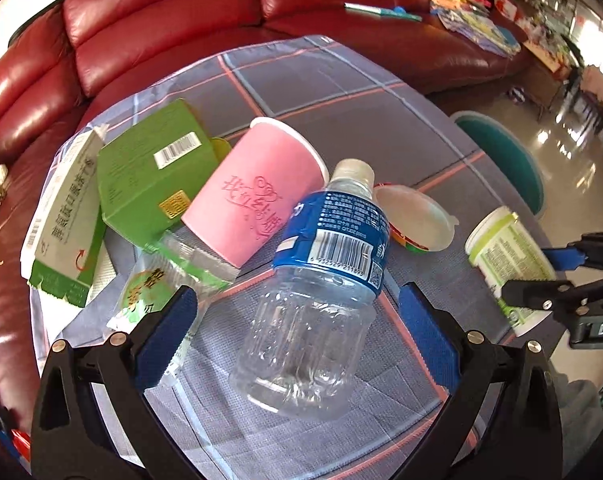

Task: Collect trash
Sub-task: 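Grasp the clear water bottle with the left tool while the right tool grasps the white pill jar, then lift bottle and jar and carry both over the teal bucket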

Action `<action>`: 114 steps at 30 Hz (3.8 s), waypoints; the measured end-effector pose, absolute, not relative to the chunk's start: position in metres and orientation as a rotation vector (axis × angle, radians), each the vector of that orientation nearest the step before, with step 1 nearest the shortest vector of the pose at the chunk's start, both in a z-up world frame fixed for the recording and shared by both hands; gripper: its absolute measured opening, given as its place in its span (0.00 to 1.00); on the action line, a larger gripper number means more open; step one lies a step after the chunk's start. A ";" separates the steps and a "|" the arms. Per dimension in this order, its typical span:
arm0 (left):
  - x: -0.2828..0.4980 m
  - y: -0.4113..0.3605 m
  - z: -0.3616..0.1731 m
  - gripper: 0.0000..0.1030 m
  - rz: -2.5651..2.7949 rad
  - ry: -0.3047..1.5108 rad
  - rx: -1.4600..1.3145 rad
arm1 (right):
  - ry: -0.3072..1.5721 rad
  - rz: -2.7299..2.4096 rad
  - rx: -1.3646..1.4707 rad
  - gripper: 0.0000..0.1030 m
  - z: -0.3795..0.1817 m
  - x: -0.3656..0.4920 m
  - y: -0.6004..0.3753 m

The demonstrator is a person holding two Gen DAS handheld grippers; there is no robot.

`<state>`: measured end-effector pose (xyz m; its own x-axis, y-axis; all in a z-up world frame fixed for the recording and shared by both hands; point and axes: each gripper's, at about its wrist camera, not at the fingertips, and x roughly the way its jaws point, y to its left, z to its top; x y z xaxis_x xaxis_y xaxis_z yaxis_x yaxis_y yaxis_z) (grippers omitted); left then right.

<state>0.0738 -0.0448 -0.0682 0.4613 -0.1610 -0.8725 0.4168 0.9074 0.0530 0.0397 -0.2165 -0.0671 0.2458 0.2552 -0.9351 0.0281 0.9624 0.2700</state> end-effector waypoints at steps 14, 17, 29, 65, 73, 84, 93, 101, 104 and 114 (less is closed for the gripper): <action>0.076 -0.068 -0.089 0.63 -0.375 1.086 0.352 | 1.304 0.168 0.274 0.54 -0.071 0.041 -0.232; 0.072 -0.069 -0.088 0.62 -0.374 1.082 0.333 | 1.298 0.174 0.277 0.54 -0.070 0.041 -0.235; 0.046 -0.049 -0.064 0.62 -0.334 1.038 0.150 | 1.265 0.210 0.297 0.52 -0.061 0.043 -0.247; 0.054 -0.061 -0.093 0.61 -0.303 1.150 0.148 | 1.334 0.304 0.203 0.51 -0.083 0.066 -0.231; 0.043 -0.053 -0.078 0.61 -0.286 1.100 0.105 | 1.305 0.314 0.210 0.51 -0.073 0.064 -0.235; 0.040 -0.067 -0.020 0.61 -0.339 0.984 0.085 | 1.182 0.266 0.271 0.51 -0.030 0.065 -0.279; 0.068 -0.155 0.014 0.61 -0.502 0.932 0.116 | 1.061 0.086 0.336 0.51 0.008 0.064 -0.377; 0.082 -0.238 0.012 0.61 -0.618 0.949 0.171 | 1.008 -0.038 0.375 0.51 0.017 0.056 -0.453; 0.087 -0.263 0.001 0.61 -0.645 0.978 0.196 | 1.016 -0.060 0.407 0.51 0.006 0.056 -0.472; 0.107 -0.314 -0.039 0.61 -0.678 1.066 0.254 | 1.073 -0.082 0.481 0.51 -0.037 0.066 -0.504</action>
<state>0.1075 -0.3144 -0.0392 0.3064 -0.3877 -0.8694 0.6230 0.7722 -0.1248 0.0661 -0.5042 -0.0373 0.4853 0.1655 -0.8585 0.2935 0.8941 0.3382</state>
